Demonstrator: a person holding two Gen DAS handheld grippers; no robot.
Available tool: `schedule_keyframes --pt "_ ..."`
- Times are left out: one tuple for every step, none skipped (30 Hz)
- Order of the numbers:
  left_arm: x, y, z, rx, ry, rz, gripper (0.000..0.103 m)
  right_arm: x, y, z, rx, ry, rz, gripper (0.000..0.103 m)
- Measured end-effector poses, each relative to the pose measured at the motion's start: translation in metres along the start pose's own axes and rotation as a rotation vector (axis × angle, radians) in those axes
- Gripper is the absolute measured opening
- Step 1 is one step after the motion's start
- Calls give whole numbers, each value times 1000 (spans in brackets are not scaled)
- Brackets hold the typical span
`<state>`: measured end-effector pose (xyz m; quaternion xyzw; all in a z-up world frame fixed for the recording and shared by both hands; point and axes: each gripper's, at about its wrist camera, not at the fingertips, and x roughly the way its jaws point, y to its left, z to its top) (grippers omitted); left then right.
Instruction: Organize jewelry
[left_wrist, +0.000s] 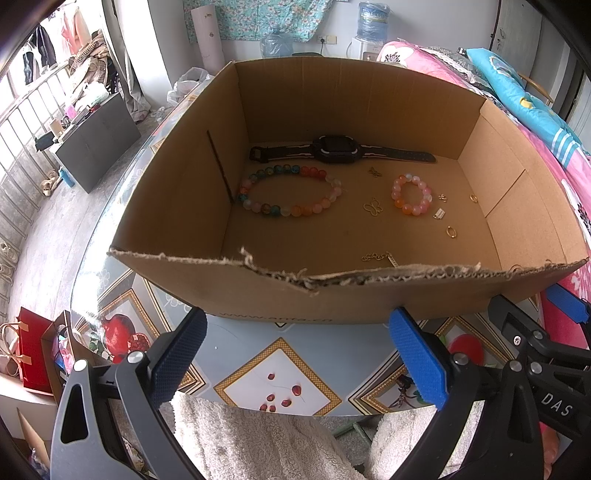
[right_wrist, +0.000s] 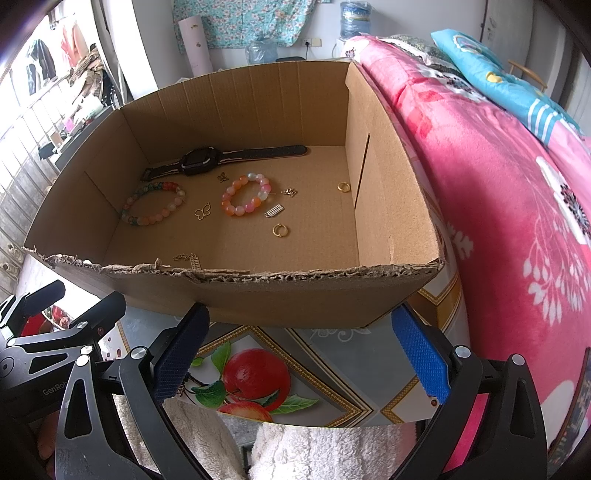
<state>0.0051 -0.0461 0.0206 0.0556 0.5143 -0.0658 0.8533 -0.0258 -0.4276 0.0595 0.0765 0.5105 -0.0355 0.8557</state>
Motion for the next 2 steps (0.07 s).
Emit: schedule_keyframes --pt "0 0 0 0 0 0 97 0 0 0 0 0 0 95" --pt "0 0 0 0 -1 1 97 0 0 0 -1 -1 -1 95"
